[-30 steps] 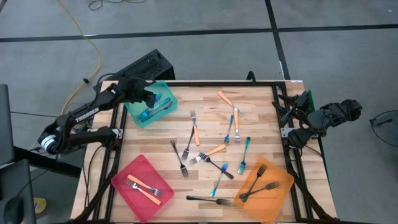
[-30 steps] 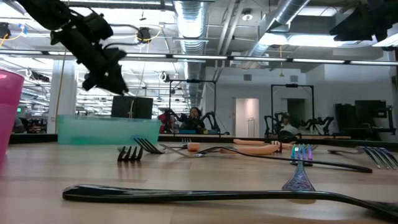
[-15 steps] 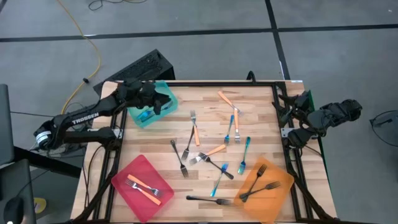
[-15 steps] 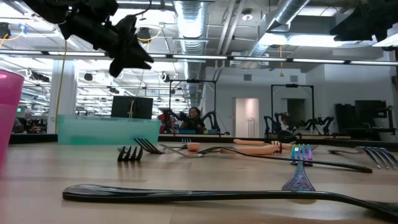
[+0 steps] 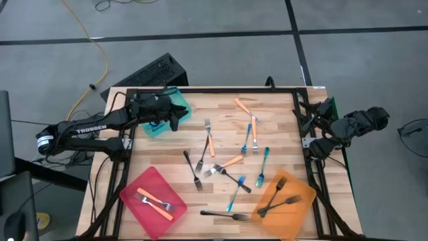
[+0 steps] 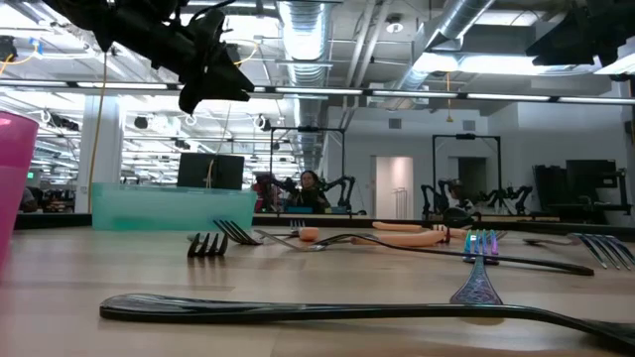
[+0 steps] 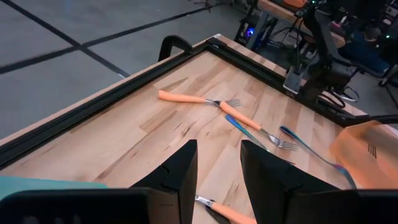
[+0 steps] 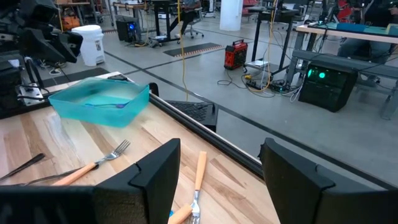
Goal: Sort silverware by color (type)
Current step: Put the black fork into the orange bin
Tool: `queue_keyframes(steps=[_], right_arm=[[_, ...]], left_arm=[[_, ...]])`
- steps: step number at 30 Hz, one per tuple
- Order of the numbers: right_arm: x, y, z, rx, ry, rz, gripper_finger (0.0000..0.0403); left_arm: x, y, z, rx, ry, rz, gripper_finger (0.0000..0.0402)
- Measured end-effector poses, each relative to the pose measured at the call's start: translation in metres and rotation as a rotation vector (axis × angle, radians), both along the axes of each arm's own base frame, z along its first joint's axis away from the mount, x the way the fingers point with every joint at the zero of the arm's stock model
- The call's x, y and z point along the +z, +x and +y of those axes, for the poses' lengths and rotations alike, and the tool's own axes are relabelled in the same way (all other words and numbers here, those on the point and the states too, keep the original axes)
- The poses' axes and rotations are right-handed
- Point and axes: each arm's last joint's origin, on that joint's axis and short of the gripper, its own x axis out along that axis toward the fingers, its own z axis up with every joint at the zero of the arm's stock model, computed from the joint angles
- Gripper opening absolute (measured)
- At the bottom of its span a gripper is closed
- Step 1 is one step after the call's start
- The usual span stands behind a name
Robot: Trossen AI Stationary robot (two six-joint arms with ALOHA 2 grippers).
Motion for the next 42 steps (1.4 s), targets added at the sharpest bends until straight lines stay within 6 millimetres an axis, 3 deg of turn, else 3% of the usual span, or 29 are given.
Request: queue_keyframes(steps=[10, 30, 37, 42], right_arm=[[0.0, 0.0, 0.0, 0.0, 0.0, 0.0, 0.0242], [0.0, 0.0, 0.0, 0.002, 0.001, 0.0, 0.0242], [0.0, 0.0, 0.0, 0.002, 0.001, 0.001, 0.0242], [0.0, 0.0, 0.0, 0.002, 0.001, 0.001, 0.0242]], left_arm=[[0.0, 0.001, -0.002, 0.067, 0.026, 0.011, 0.0106], [0.0, 0.002, -0.005, 0.039, 0.055, 0.027, 0.0105], [-0.003, 0.016, -0.024, -0.235, 0.157, 0.043, 0.0105], [-0.02, 0.036, -0.041, -0.42, 0.215, 0.11, 0.0105]])
